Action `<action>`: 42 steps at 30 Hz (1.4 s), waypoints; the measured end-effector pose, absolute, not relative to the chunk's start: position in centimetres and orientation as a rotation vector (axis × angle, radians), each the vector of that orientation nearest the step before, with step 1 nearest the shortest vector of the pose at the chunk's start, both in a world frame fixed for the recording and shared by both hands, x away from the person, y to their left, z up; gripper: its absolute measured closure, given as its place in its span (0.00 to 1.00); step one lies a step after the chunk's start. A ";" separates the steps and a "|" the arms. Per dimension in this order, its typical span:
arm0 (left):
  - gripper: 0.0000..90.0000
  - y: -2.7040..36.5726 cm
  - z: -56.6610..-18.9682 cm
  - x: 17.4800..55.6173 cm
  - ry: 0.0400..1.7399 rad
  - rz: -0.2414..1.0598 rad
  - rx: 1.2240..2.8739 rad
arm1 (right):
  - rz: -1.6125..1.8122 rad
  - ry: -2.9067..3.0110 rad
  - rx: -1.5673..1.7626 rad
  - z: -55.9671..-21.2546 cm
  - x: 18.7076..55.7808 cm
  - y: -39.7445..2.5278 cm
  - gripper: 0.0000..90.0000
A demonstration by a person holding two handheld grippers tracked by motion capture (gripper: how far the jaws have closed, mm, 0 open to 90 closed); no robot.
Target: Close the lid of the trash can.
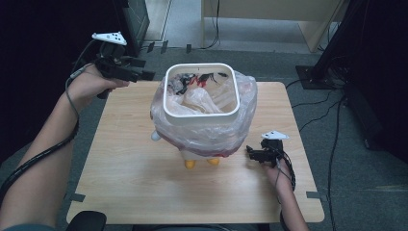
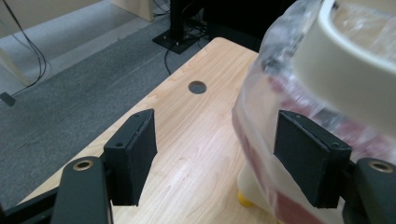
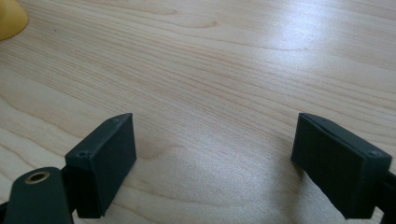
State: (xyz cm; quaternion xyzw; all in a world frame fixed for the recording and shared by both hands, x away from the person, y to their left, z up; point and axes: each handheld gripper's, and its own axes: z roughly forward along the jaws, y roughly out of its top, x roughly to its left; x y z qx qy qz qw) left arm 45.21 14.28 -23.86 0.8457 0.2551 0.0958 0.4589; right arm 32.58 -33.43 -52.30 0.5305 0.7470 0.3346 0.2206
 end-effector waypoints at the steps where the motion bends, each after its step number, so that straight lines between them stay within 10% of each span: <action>1: 0.33 14.3 -24.1 45.2 0.633 0.243 2.084 | 0.925 2.065 1.467 -52.3 32.6 -33.4 0.15; 24: 0.30 15.5 -30.3 44.9 0.742 0.254 2.071 | 0.925 2.066 1.466 -52.3 32.6 -33.4 0.15; 42: 0.10 15.9 -34.1 44.6 0.771 0.220 2.064 | 0.925 2.066 1.467 -52.3 32.6 -33.4 0.15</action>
